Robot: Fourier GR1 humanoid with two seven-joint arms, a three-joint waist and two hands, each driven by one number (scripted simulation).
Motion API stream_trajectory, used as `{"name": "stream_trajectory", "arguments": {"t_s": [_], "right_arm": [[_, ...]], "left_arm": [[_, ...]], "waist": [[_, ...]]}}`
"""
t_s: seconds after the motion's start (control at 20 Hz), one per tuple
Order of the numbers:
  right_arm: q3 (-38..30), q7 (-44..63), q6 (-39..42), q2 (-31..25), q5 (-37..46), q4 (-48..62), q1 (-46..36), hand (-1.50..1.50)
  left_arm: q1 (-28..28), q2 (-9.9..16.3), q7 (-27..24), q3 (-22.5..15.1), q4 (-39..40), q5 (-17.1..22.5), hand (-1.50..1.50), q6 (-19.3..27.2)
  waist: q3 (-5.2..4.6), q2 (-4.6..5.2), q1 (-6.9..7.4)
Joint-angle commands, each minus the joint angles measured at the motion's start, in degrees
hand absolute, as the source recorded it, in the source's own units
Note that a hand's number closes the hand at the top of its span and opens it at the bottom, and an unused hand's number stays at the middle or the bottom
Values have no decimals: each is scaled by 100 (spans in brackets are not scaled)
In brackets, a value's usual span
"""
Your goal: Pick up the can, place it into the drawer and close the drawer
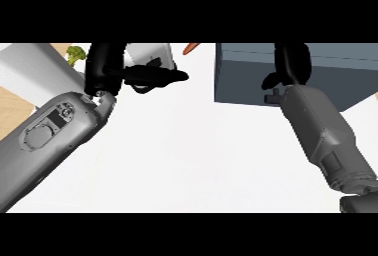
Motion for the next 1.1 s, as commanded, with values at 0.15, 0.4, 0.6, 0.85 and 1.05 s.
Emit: {"name": "stream_trajectory", "arguments": {"t_s": [0.15,0.4,0.6,0.85,1.05], "right_arm": [[-230,-79,87,-53,-159,400,-752,-150],[-628,-762,-25,313,-721,261,-635,-150],[-1127,-1227,219,373,-1326,175,-698,-150],[-1678,-1862,653,496,-2036,26,-861,-150],[-2198,-2326,1067,629,-2697,-70,-797,-150]], "left_arm": [[172,-56,10,5,-165,-143,-150,20],[584,132,-223,191,-319,-78,-150,-129],[529,187,-52,186,-443,-134,-150,-52],[637,134,-81,224,-403,-151,-150,-72],[1018,274,-201,292,-619,-136,-150,-126]], "waist": [[26,87,77],[32,80,90],[44,56,99],[41,42,-41],[31,-25,-109]]}}
